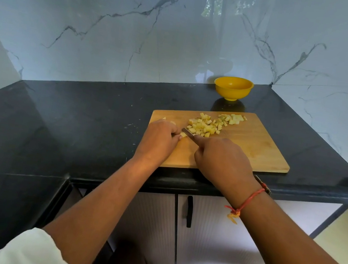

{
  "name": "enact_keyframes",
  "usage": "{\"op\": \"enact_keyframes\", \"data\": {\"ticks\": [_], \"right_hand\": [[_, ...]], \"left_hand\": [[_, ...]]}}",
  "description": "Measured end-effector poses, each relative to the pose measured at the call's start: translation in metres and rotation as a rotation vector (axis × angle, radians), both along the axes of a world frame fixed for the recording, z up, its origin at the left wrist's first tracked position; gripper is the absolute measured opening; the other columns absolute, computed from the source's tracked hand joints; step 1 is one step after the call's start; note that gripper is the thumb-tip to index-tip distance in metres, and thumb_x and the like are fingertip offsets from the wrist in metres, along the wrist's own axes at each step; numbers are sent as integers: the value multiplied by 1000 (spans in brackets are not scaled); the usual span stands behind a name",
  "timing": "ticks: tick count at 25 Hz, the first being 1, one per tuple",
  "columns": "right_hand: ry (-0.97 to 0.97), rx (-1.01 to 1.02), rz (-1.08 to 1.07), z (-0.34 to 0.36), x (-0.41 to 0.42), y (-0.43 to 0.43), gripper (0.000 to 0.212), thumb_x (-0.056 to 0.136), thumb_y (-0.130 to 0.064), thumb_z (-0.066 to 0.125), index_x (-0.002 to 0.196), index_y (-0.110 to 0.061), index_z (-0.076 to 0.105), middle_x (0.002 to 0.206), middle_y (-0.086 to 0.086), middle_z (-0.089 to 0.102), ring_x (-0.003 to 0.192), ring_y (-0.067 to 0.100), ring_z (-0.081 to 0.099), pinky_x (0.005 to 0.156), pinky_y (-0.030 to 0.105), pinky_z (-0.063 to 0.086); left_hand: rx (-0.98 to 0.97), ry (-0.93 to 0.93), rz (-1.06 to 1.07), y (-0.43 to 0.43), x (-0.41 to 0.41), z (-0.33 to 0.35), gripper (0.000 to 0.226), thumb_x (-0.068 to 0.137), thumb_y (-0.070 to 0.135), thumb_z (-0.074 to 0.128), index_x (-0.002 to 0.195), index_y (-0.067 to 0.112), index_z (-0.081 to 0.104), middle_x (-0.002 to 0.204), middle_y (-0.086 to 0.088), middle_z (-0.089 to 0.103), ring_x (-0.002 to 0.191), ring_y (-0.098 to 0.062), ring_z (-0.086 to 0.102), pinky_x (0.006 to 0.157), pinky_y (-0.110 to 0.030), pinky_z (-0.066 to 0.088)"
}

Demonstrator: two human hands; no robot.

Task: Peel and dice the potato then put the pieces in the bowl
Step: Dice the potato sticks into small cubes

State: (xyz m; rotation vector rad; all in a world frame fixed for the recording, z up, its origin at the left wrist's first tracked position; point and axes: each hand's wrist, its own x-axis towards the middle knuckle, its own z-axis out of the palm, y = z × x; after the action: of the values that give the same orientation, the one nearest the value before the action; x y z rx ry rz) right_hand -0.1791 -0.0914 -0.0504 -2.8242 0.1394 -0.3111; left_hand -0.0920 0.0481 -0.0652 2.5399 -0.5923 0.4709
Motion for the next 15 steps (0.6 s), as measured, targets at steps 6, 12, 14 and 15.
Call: {"op": "enact_keyframes", "data": {"ticks": [6,12,14,15], "right_hand": [[116,-95,37,6,8,5,54,102,-20,45,153,-35,35,110,8,61,103,25,60,80,36,50],[153,-182,51,3,-14,-2,66,101,-18,50,157,-37,22,82,-2,37,87,21,54,72,34,48],[146,-221,57,3,-19,-6,69,102,-20,51,157,-41,16,86,-2,37,84,19,49,72,34,48],[122,-227,48,3,-21,-10,67,103,-22,50,157,-43,16,90,-2,40,84,19,49,72,34,49]], "left_hand": [[-31,-8,18,-2,-3,-1,15,95,27,66,100,19,78,94,5,73,84,-4,60,83,-17,41],[-74,-51,19,-3,-5,-6,16,94,27,66,94,17,78,93,3,72,88,-7,61,88,-26,49],[-82,-58,25,-3,-6,-7,16,94,27,66,99,18,78,97,3,72,90,-7,61,87,-24,48],[-89,-55,28,-2,-6,-7,17,94,27,66,102,18,77,99,4,72,90,-6,60,88,-23,47]]}}
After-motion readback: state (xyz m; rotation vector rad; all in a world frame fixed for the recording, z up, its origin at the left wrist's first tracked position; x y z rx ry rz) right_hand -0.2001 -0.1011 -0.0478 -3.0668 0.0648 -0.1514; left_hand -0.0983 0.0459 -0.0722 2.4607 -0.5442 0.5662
